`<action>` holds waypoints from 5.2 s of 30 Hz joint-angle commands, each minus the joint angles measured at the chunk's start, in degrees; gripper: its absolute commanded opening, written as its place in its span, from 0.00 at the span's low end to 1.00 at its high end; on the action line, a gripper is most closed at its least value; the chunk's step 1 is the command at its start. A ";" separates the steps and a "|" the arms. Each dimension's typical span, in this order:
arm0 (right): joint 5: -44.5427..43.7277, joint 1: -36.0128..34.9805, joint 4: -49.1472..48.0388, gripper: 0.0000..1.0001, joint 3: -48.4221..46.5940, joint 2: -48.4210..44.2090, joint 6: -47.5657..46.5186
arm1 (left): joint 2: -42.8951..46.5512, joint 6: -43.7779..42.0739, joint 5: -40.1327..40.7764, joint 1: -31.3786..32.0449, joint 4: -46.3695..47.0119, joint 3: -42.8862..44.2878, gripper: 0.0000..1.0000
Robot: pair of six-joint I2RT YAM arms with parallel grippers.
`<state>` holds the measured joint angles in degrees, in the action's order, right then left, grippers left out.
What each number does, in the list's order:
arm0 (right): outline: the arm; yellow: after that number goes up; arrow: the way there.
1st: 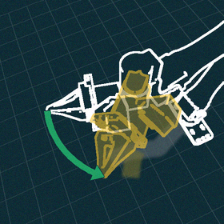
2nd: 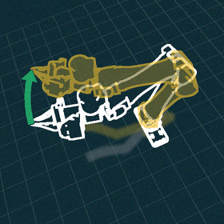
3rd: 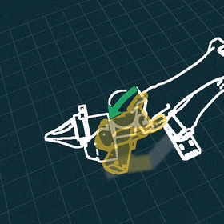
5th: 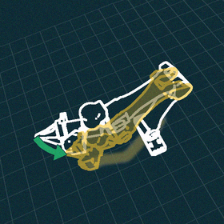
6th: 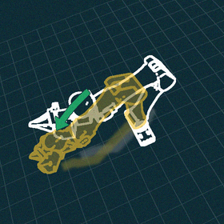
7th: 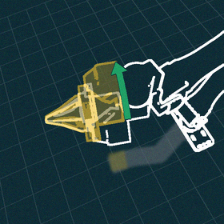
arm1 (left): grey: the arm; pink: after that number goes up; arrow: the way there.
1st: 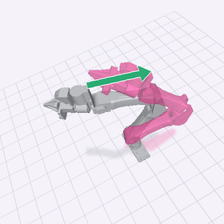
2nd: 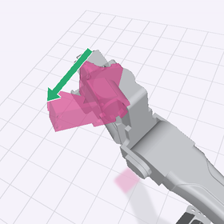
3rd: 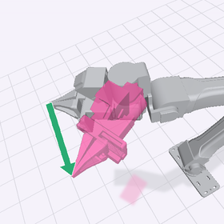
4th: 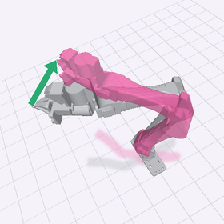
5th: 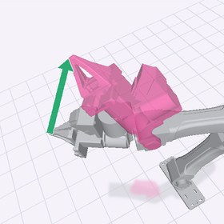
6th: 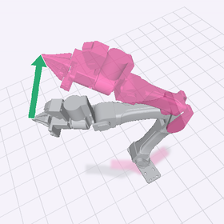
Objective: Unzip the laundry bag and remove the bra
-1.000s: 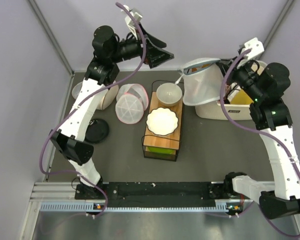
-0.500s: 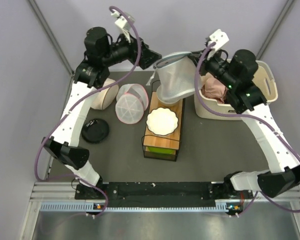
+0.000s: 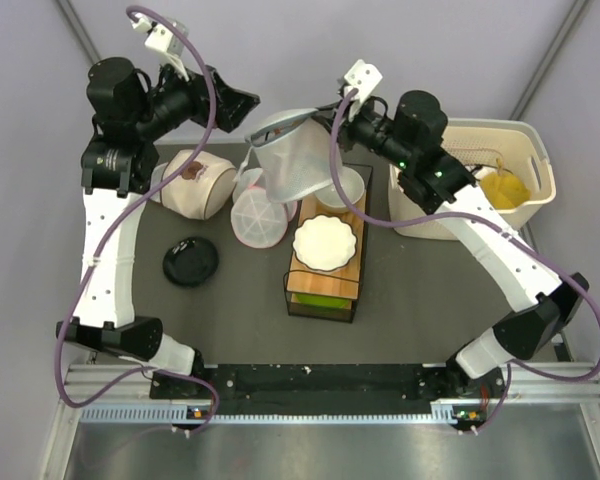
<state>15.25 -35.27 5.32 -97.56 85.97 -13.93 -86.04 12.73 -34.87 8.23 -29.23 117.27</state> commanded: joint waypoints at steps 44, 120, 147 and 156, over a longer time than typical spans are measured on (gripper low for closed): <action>-8.21 -6.04 2.85 0.74 -1.85 -5.20 1.45 | 1.48 -18.27 8.60 11.12 -12.35 -0.64 0.00; -0.48 -0.95 31.07 0.48 9.24 6.91 4.44 | 16.77 -17.04 29.95 3.55 5.85 -23.13 0.00; -2.76 -3.14 20.97 0.77 32.05 -17.65 26.14 | 37.42 -16.95 7.89 5.92 32.82 -72.97 0.00; -2.86 -3.67 8.58 0.76 45.35 -25.86 39.15 | 40.87 -13.09 1.04 9.96 42.32 -82.91 0.00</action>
<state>12.32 -38.24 23.05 -55.18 61.52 17.06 -44.73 -2.98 -29.17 15.51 3.44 35.53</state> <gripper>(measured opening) 0.763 0.042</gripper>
